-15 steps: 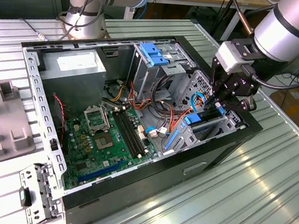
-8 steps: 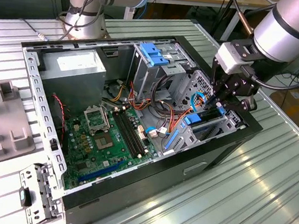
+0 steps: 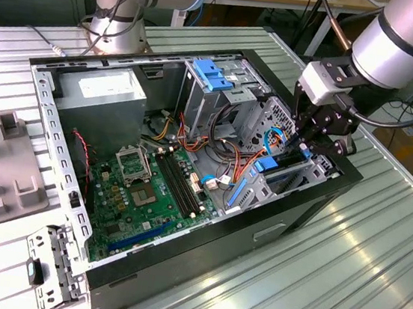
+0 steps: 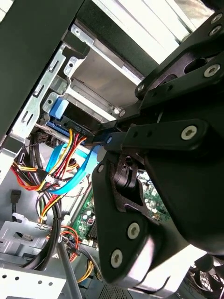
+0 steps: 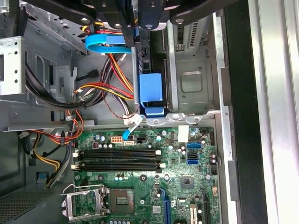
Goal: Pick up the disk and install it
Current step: 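Insert the second disk wire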
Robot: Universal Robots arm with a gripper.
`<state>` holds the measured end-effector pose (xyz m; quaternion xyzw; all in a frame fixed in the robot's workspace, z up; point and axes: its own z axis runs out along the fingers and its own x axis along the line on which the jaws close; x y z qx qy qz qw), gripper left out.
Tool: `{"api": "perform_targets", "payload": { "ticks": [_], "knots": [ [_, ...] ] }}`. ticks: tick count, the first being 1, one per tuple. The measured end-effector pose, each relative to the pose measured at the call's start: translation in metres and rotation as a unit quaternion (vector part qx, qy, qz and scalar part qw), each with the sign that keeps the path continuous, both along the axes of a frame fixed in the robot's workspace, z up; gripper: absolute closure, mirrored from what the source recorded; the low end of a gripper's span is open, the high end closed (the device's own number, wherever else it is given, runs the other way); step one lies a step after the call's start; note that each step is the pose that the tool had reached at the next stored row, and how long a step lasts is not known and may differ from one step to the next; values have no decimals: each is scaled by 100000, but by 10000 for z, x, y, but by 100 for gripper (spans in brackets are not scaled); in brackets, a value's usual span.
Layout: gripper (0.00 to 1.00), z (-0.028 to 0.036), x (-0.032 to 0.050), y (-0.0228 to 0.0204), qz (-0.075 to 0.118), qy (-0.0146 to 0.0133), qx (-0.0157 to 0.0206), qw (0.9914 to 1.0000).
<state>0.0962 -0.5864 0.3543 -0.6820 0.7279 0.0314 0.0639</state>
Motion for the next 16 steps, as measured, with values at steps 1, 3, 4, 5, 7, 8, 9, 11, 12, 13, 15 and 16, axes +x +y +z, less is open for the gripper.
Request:
{"api": "perform_targets", "payload": {
  "ticks": [1,3,4,5,7,8,9,11,12,13,15,16],
  "knots": [
    [84,-3,0,0,1,1,31,100000],
    [84,-13,0,0,1,2,114,100000],
    [84,-18,0,0,1,3,124,100000],
    [84,-22,0,0,3,3,125,100000],
    [84,-35,0,0,2,3,123,100000],
    [84,-44,0,0,0,3,122,100000],
    [84,-48,0,0,3,3,121,100000],
    [84,-55,0,-2,1,4,122,100000],
    [84,-57,0,-3,1,4,124,100000],
    [84,-59,0,-4,1,4,123,100000],
    [84,-65,0,-8,11,3,124,100000],
    [84,-68,0,-10,19,3,119,100000]
  ]
}}
